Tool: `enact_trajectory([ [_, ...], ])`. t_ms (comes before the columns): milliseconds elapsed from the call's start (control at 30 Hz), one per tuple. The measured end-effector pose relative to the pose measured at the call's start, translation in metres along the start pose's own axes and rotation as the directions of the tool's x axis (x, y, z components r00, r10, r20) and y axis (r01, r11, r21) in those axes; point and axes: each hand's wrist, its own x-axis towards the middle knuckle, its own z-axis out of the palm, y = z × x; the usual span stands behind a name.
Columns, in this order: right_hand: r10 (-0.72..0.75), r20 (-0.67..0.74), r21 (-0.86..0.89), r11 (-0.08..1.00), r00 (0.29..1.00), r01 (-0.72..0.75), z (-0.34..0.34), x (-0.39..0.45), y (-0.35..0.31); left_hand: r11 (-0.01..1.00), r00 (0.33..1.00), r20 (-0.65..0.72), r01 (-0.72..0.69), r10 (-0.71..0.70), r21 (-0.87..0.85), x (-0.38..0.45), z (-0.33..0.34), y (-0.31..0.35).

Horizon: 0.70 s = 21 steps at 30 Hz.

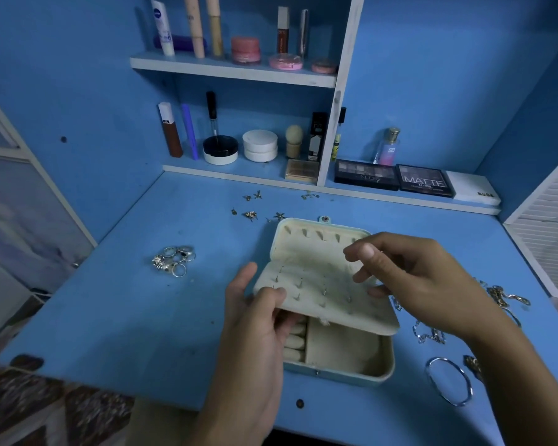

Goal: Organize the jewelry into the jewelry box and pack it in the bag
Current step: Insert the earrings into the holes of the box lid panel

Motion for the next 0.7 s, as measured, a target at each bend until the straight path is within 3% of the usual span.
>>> enact_trajectory([
  [167,0.084,0.01,0.007,0.996,0.996,-0.084,-0.003,0.024,-0.002,0.996,1.0,-0.009,-0.012,0.013,0.09,0.001,-0.002,-0.002],
  [467,-0.037,-0.165,-0.387,0.922,0.986,-0.031,0.0,0.111,0.032,0.99,1.0,0.005,-0.012,0.011,0.141,0.002,-0.003,-0.005],
  [700,-0.055,-0.117,-0.549,0.836,0.992,-0.018,0.014,0.17,0.063,0.99,1.0,0.008,-0.011,0.009,0.144,0.004,-0.006,-0.009],
])
